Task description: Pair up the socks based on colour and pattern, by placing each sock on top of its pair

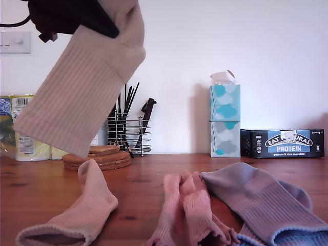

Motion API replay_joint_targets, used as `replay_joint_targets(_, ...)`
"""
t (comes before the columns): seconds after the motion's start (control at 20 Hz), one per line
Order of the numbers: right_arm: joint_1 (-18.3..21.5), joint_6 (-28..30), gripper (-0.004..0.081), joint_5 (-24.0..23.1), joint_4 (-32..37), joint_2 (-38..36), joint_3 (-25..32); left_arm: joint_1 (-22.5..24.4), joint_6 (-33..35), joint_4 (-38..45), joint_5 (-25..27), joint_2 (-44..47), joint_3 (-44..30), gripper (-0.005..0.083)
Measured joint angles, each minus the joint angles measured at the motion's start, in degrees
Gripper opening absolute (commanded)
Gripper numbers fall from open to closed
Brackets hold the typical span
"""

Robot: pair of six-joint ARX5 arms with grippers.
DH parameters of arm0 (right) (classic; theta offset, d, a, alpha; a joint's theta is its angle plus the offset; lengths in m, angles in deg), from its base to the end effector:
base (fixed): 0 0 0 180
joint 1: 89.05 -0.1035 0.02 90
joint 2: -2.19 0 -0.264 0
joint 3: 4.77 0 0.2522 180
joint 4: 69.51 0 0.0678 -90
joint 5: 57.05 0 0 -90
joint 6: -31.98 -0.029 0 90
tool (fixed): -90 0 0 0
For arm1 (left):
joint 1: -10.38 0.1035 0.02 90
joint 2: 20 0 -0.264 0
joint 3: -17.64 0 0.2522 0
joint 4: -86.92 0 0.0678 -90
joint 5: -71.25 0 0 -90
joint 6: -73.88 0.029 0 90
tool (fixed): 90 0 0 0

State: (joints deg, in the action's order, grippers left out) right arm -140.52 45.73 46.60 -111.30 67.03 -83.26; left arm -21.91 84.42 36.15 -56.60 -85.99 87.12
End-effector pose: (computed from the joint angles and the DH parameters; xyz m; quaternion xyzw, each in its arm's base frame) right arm 0.1426 0.1900 0.3567 -0.1761 0.1658 0.5458 0.8022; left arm 0.1814 -0.1357 0.2934 0.0495 0.3505 -0.5609 0.7484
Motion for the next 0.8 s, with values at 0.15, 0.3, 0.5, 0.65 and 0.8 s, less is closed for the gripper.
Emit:
replay_joint_targets(0.15, 0.94, 1.25, 0.0127, -1.46, -5.38, -5.53, -0.85, 0.79, -0.79, -2.51, -0.33, 0.39, 0.00, -0.0024)
replay_joint_targets(0.3, 2.75, 1.36, -0.0011, -3.08, -9.18, -12.00, -1.16, 1.07, -2.62, -5.27, -1.68, 0.39, 0.00, -0.0024)
replay_joint_targets(0.5, 5.25, 1.53, -0.0010, -6.43, -12.92, -16.35, -1.31, 2.27, -3.10, -5.31, -5.03, 0.39, 0.00, -0.0024)
replay_joint_targets(0.65, 7.34, 2.38, -0.0010, -6.78, -13.66, -17.11, -1.31, 5.33, -2.45, -3.19, -7.43, 0.39, -0.77, -0.0024)
replay_joint_targets(0.8, 8.94, 2.67, -0.0011, -6.78, -13.62, -16.85, -1.31, 8.59, -1.40, 1.81, -11.74, 0.42, -5.42, -0.0024)
